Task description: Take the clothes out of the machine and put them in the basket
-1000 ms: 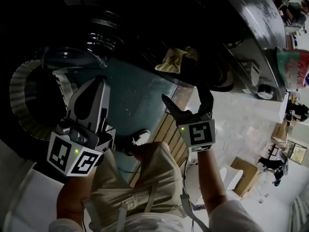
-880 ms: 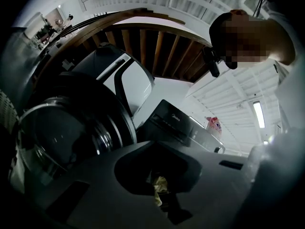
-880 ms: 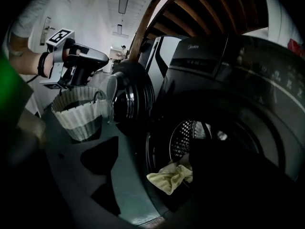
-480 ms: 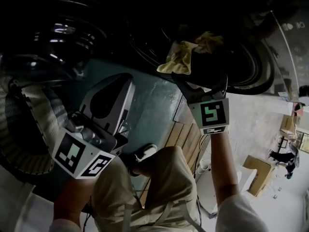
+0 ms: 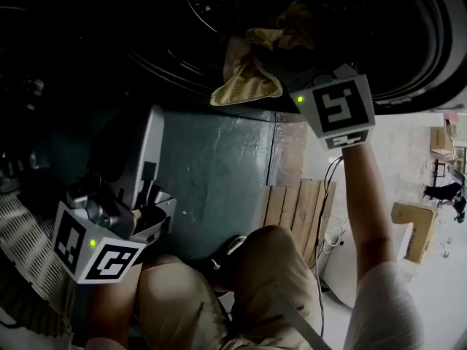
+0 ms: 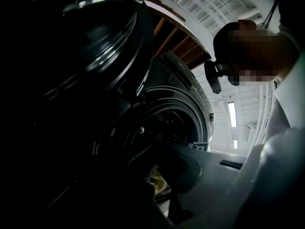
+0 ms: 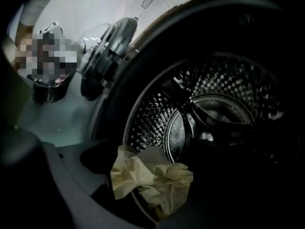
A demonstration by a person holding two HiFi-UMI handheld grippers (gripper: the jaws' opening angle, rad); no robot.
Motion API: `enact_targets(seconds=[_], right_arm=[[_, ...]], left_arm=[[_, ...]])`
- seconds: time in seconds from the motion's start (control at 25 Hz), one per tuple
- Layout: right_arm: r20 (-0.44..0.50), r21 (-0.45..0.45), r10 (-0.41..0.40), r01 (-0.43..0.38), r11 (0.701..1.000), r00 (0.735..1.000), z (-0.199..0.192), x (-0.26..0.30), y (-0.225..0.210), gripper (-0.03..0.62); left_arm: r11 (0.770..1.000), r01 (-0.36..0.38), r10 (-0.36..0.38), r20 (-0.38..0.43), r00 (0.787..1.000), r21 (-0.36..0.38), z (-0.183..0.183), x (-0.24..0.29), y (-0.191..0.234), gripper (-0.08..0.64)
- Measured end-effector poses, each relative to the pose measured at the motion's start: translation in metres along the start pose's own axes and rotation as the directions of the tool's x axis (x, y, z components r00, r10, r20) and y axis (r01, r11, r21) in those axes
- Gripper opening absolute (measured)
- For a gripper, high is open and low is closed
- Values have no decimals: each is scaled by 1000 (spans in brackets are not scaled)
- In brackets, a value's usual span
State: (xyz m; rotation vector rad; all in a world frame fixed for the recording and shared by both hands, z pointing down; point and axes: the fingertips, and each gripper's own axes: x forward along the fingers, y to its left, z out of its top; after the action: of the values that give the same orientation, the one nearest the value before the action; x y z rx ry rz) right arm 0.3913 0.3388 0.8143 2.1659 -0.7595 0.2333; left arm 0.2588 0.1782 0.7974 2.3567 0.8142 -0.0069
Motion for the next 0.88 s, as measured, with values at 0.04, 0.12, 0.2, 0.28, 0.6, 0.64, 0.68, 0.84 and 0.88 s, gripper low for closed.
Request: enact_targets(seconds=[0.04,0.12,0.2,0.28,0.6,0.64,0.68,0.84,0.88], right_arm=[[8,14,2,-2,1000,1000,-6,9,-4,459],[-8,53,8,-8,999,1000,-18,28,-12,489],[-62,40,20,-18,999,998,-32,48,-17,510],[-135,9,61,-60,998,989,-45,69,-15,527],[-443,51,270,-276,960,855,-116,134,-10,588],[-484,76,290,-290,954,826,-126,139,-10,588],[-531,102,306,-299,949,790,-139,142,-10,589],[-678,157,325,-303,940,659,-195,147,-10,588],[-684,176,340,-306,936,646,-200,149,-8,588]], left_arm=[[1000,7,-7,8,1000,-6,-2,1,5,14],[1000,17,-18,22,1000,15,-1,2,9,14],[996,32,-34,17,999,77,2,2,6,14],[989,51,-52,5,999,137,7,1,1,14],[975,75,-60,-78,995,211,1,0,-14,14],[973,63,-47,-76,996,220,2,-2,-14,14],[971,53,-36,-75,997,232,2,-4,-13,14],[967,55,-31,-100,995,247,-4,-12,-16,14],[970,59,-35,-107,994,236,-4,-14,-16,14]])
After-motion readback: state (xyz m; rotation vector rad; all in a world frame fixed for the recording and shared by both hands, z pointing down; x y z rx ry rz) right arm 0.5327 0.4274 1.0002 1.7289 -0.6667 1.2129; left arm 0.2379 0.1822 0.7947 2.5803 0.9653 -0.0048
